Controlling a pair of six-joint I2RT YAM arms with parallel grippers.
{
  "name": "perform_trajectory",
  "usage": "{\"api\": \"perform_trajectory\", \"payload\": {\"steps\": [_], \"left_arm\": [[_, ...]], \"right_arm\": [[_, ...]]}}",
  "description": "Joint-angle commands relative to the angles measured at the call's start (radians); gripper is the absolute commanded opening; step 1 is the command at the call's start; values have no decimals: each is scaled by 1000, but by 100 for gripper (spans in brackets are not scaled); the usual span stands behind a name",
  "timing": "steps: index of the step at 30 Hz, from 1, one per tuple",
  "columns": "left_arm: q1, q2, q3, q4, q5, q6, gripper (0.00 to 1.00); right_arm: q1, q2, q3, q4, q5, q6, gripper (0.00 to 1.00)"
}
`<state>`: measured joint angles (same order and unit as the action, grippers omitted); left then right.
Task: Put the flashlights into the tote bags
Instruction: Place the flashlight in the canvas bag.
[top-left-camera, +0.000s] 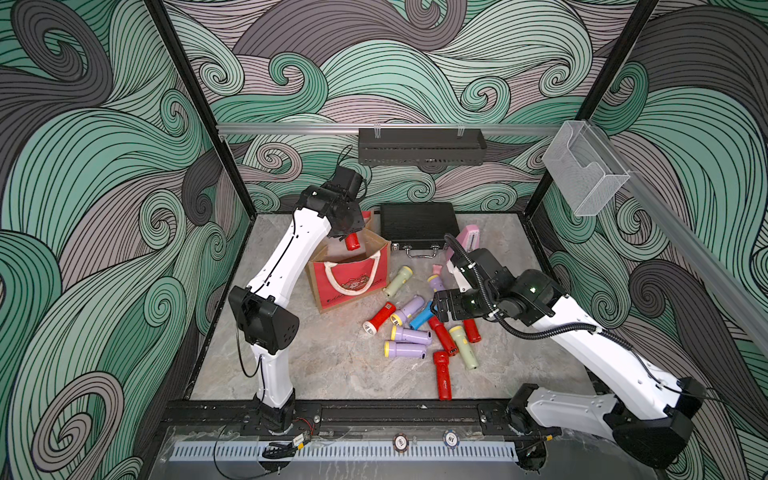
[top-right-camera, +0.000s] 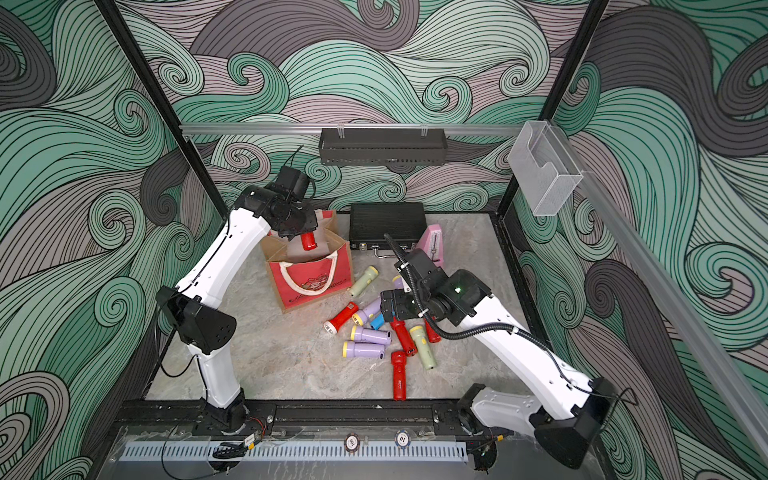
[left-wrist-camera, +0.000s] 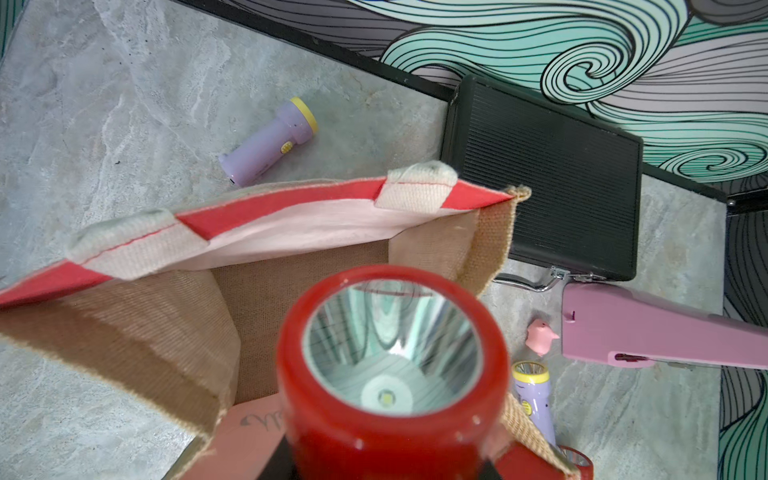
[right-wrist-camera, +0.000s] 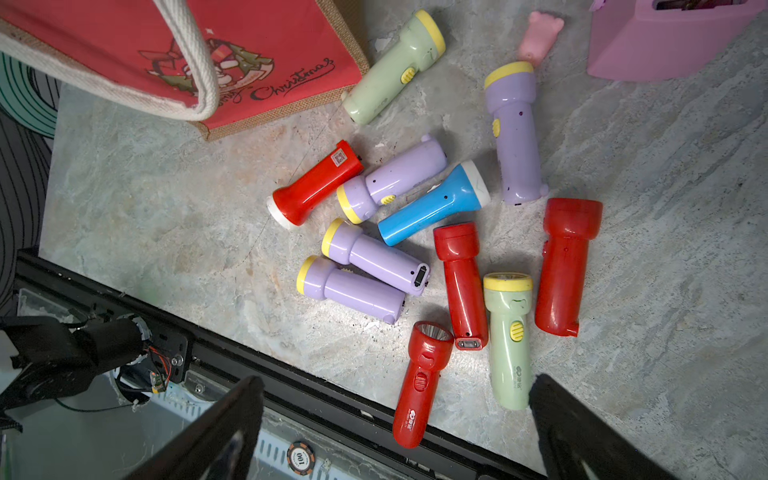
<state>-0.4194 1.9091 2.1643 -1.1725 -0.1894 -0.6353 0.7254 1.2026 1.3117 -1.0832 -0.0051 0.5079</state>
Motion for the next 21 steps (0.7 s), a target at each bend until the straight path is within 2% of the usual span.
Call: {"api": "perform_trajectory", "payload": {"steps": [1,6,10,17,21], "left_arm": [[10,32,13,37,-2,26,0],[8,60,-12,-4,-19,-23,0],[12,84,-74,46,-32,-23,0],[18,181,-70,44,-35,-42,0],[49,235,-61,9,50,-61,0]], "right_arm": [[-40,8,26,-7,-30,-27,100],[-138,27,13,0,-111,-121,100],[-192,24,-23,23,-142,-169,99],[-219,22,-56,65,-168,-168,99],[-243,27,-71,74,-176,-164,100]]}}
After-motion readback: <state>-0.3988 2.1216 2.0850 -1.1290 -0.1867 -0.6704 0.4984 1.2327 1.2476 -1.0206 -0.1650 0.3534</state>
